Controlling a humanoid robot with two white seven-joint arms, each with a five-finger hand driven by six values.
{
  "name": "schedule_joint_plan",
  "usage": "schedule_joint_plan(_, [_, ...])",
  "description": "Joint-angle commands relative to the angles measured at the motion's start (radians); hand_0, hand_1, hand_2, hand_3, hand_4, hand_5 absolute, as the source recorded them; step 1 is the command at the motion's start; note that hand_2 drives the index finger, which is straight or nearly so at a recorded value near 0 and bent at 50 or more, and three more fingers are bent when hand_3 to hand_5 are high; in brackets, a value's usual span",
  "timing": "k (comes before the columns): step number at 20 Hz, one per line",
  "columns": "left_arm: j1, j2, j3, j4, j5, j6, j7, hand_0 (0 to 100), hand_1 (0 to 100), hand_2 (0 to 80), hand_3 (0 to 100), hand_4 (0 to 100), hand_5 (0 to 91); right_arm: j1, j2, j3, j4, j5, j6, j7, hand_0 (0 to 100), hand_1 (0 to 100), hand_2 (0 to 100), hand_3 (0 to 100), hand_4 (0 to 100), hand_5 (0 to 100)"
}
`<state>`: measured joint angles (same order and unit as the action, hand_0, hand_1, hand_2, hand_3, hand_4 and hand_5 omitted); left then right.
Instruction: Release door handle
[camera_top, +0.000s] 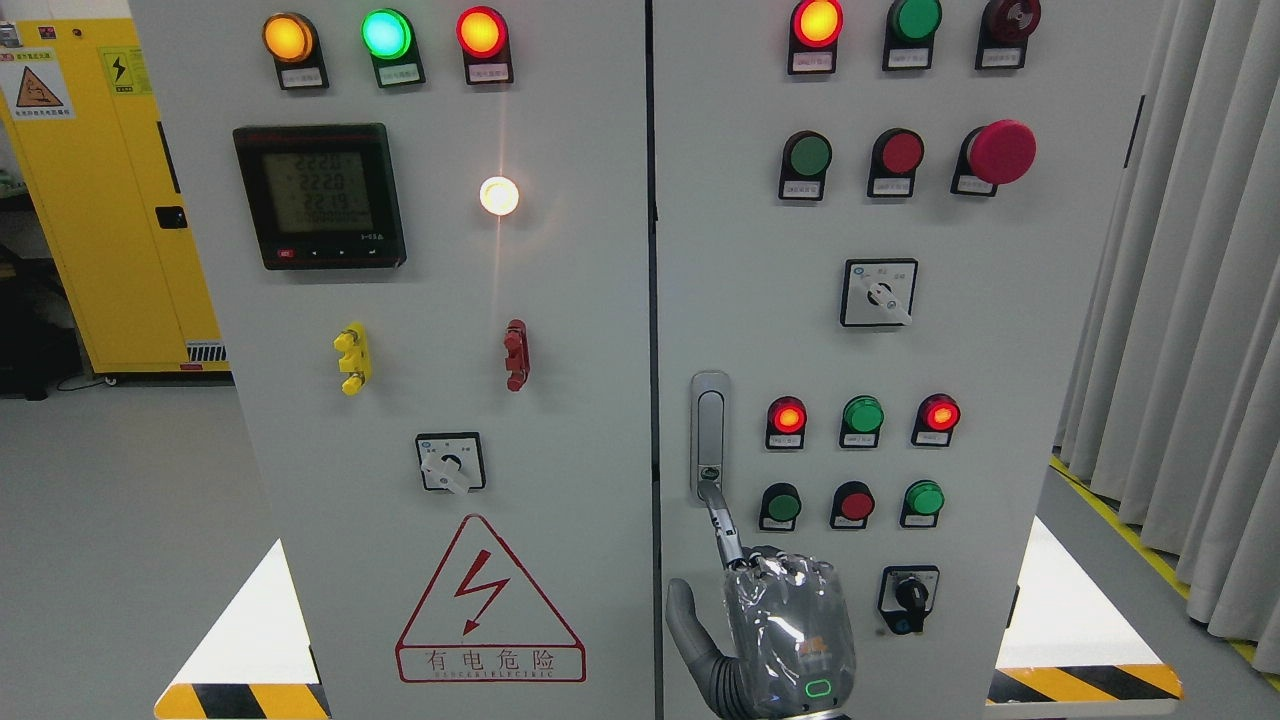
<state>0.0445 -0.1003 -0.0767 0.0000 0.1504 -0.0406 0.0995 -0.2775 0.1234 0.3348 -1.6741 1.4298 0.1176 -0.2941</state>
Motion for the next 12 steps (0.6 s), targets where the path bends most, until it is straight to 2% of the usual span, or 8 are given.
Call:
schedule_joint_plan(1, [0.000,-0.001,0.000,-0.015,0.000,0.001,0.000,12,56,0.0,0,0,0.0,-0.016,0.002,0.003,0.039,0.001,0.004,-0.002,65,39,3,100,100,100])
schedule_joint_plan(12, [0.000,0.001,0.000,-0.015,0.000,0.001,0.000,12,56,0.0,0,0,0.0,-0.026,0.005,-0.002,0.050,0.000,0.013,-0.002,65,39,3,100,100,100])
